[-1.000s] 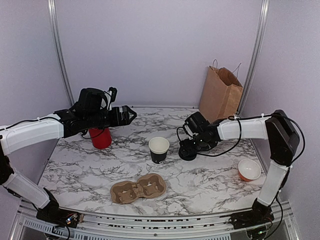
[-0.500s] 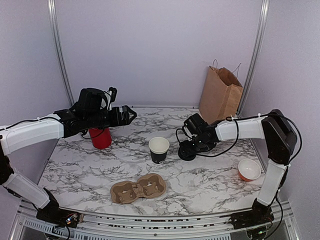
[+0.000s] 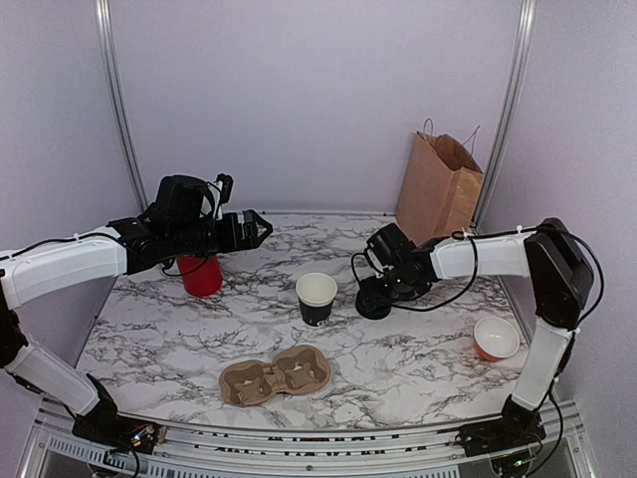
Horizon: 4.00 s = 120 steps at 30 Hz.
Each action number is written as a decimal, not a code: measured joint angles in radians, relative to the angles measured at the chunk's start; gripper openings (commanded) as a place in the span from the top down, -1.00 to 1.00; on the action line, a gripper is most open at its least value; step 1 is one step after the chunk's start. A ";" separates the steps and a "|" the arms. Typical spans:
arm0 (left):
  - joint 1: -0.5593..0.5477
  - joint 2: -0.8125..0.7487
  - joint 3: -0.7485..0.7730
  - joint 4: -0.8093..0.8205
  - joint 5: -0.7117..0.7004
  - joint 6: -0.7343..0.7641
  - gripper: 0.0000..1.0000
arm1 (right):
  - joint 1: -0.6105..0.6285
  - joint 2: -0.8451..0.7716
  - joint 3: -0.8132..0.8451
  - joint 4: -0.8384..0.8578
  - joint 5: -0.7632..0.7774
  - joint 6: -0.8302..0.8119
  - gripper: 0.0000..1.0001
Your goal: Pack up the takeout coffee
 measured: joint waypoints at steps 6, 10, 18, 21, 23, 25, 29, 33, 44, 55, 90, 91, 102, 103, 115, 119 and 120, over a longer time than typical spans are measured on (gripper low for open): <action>0.000 0.003 0.000 0.000 0.007 -0.010 -0.99 | 0.000 -0.034 0.012 -0.011 0.002 0.000 -0.37; 0.000 0.007 0.000 0.000 0.010 -0.013 -0.98 | 0.000 -0.040 0.014 -0.014 0.002 -0.001 -0.39; 0.000 0.007 0.000 0.000 0.010 -0.013 -0.98 | 0.000 -0.040 0.014 -0.014 0.002 -0.001 -0.47; 0.000 0.007 0.000 0.000 0.010 -0.013 -0.98 | 0.000 -0.034 0.014 -0.013 0.002 -0.001 -0.51; 0.000 0.007 0.000 0.000 0.010 -0.013 -0.98 | 0.000 -0.028 0.014 -0.013 0.002 -0.001 -0.52; 0.000 0.007 0.000 0.000 0.010 -0.013 -0.98 | 0.000 -0.020 0.014 -0.013 0.002 -0.001 -0.53; 0.000 0.007 0.000 0.000 0.010 -0.013 -0.98 | 0.000 -0.014 0.014 -0.013 0.002 -0.001 -0.52; 0.000 0.007 0.000 0.000 0.010 -0.013 -0.98 | 0.000 -0.014 0.015 -0.015 0.002 -0.001 -0.51; 0.000 0.007 0.000 0.002 0.018 -0.021 -0.98 | 0.005 -0.048 0.031 -0.037 0.003 -0.005 -0.51; 0.000 0.015 -0.023 0.041 0.072 -0.090 -0.98 | 0.074 -0.137 0.093 -0.084 0.021 -0.005 -0.50; -0.007 0.120 -0.124 0.144 0.238 -0.219 -0.50 | 0.287 0.013 0.327 -0.135 0.021 -0.096 -0.50; -0.007 0.124 -0.124 0.145 0.242 -0.218 -0.49 | 0.287 0.014 0.329 -0.136 0.021 -0.097 -0.50; -0.007 0.167 -0.124 0.153 0.279 -0.214 -0.40 | 0.287 0.045 0.371 -0.161 0.020 -0.107 -0.50; -0.007 0.171 -0.124 0.154 0.281 -0.214 -0.40 | 0.287 0.046 0.371 -0.165 0.020 -0.106 -0.50; -0.007 0.217 -0.099 0.164 0.300 -0.210 -0.33 | 0.289 0.048 0.379 -0.196 0.020 -0.106 -0.50; -0.030 0.222 -0.099 0.164 0.305 -0.210 -0.33 | 0.290 0.048 0.392 -0.207 0.021 -0.106 -0.50; -0.035 0.223 -0.099 0.165 0.306 -0.210 -0.33 | 0.290 0.048 0.394 -0.208 0.022 -0.106 -0.50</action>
